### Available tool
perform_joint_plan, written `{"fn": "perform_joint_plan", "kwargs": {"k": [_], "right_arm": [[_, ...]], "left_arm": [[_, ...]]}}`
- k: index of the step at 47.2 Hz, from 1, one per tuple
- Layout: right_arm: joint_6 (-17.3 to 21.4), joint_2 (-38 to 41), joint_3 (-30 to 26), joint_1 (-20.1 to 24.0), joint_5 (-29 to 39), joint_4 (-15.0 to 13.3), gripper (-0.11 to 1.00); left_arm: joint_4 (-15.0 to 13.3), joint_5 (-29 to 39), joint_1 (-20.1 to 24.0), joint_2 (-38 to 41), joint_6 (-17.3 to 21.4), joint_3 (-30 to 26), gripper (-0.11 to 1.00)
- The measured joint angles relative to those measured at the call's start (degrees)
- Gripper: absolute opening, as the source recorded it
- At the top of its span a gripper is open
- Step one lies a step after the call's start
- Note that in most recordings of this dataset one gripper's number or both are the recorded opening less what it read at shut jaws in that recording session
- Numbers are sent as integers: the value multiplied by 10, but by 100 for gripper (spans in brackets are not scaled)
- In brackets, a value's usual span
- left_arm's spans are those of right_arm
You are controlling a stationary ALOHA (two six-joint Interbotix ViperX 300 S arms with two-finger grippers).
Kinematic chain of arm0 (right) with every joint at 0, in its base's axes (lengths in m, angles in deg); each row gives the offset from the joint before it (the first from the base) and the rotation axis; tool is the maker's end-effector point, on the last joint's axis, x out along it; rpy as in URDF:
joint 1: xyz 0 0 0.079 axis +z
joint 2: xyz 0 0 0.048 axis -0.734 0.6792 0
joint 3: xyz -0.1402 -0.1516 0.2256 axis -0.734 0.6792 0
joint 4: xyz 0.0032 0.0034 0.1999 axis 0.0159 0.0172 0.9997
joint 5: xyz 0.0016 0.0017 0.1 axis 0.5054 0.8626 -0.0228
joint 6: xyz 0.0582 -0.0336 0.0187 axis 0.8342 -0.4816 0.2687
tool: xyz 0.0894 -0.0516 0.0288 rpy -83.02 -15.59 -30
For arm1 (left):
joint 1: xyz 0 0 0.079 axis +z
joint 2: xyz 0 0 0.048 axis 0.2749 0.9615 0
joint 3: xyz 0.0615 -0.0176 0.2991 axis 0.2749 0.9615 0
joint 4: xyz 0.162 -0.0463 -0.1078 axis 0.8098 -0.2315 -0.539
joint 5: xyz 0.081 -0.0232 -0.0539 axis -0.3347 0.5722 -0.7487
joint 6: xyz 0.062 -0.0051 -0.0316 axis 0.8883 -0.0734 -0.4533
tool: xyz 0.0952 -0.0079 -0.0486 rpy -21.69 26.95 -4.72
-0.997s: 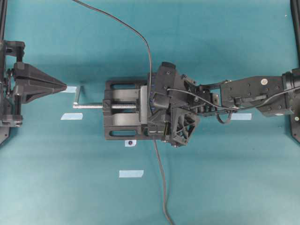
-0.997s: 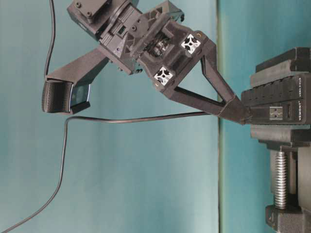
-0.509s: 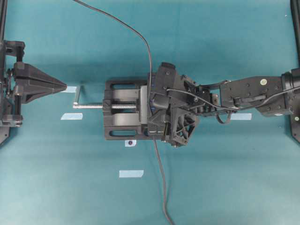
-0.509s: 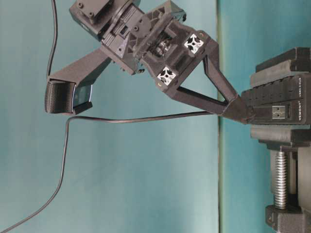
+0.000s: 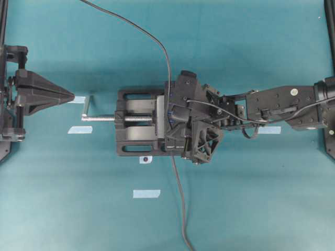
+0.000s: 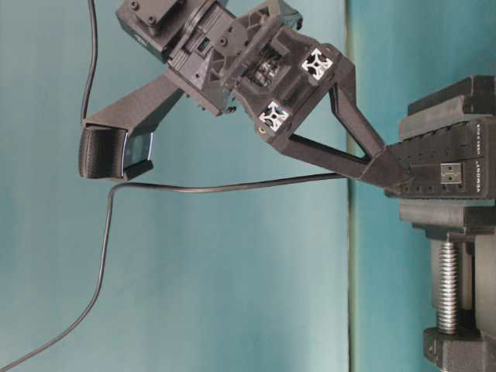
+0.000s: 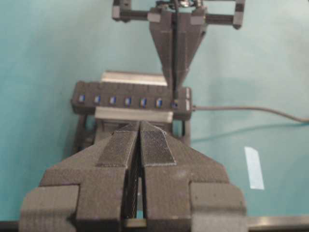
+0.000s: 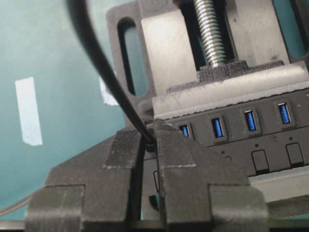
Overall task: Insert the USB into the front port of the fixed hub.
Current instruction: 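Push the USB plug with the right gripper into the front port, then press the plug further into the port to seat it fully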
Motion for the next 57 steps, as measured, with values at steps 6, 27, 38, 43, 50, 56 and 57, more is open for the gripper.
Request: {"fn": "perform_joint_plan", "kwargs": {"k": [6,27,38,43,50,56,57], "right_arm": [[4,1,0,0,-4,0,2],[4,2,0,0,-7,0,2],[4,4,0,0,-8,0,2],[4,5,0,0,-8,0,2],[4,7,1,1,-7,0,2],[4,9,3,4,-7,0,2],[5,9,3,4,-8,0,2]], "left_arm": [[0,0,0,0,0,-1,0],[0,0,0,0,0,0,0],[0,0,0,0,0,0,0],[0,-1,0,0,0,0,0],[0,0,0,-1,0,0,0],[0,-1,0,-3,0,0,0],[1,0,0,-4,0,0,0]]}}
